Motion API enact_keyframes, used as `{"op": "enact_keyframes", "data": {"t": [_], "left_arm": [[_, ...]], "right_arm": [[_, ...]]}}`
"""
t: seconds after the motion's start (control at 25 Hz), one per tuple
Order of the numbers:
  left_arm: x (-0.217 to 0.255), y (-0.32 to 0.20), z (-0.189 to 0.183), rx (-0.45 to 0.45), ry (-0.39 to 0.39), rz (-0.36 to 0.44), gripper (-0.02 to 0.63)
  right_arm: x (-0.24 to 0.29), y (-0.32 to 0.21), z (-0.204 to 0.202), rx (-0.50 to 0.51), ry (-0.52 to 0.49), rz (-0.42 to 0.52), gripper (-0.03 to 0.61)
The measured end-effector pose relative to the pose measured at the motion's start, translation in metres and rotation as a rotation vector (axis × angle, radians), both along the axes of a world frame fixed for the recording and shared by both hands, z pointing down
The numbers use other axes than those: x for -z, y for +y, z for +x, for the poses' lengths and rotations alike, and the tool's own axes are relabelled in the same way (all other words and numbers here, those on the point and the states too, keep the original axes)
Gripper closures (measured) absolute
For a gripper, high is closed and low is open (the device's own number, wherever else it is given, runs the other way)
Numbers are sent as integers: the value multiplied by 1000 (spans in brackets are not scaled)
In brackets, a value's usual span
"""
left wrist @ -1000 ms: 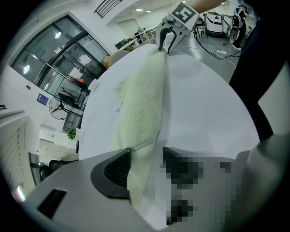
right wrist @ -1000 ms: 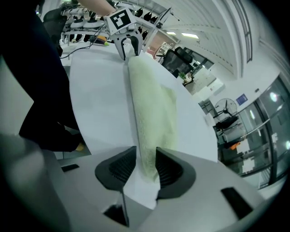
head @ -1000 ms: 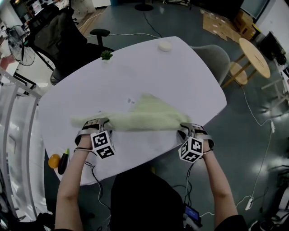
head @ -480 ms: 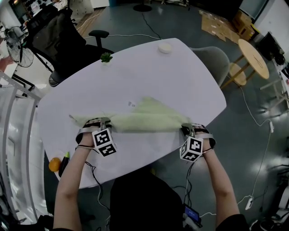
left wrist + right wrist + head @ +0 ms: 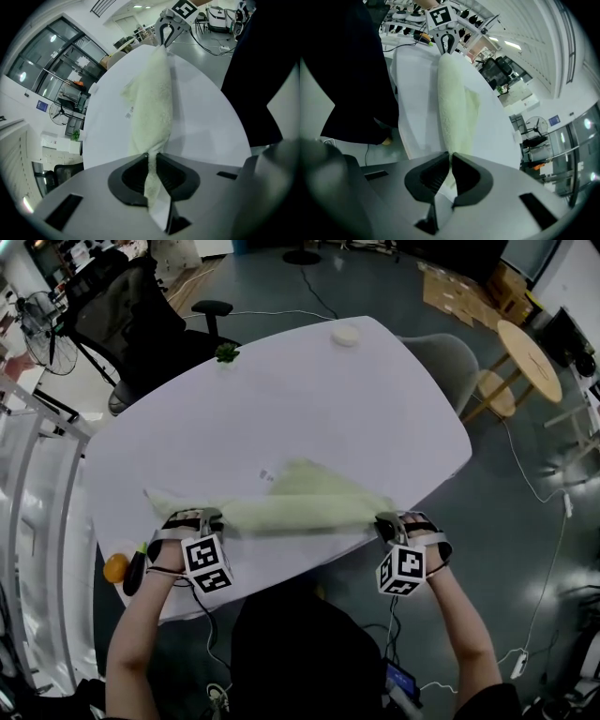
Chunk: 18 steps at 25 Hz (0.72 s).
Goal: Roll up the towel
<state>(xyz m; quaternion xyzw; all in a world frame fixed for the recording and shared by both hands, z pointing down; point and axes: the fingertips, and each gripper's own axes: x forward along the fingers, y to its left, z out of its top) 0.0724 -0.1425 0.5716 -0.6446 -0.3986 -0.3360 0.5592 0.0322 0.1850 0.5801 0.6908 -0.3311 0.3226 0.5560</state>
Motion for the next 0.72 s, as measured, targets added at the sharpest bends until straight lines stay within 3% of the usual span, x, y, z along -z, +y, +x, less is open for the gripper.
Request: {"op": "enact_keyframes", "data": {"t": [0.12,0.4,0.6,0.72], "left_arm": [[-11,-4,-16,-2,-22,5,548],[-18,-3,-11,-23,-42,25,548],[-3,-3,2,-38,-113,6,546],[4,-1,15,-37,-162,1,546]], "right_arm": [[-11,-3,-15,17,-28,-6,549],[-21,-3,-8,12,-92,-17,549],[-7,-4,5,-21,-263,77,545],[5,-2,26,-29,-317,111,540]]}}
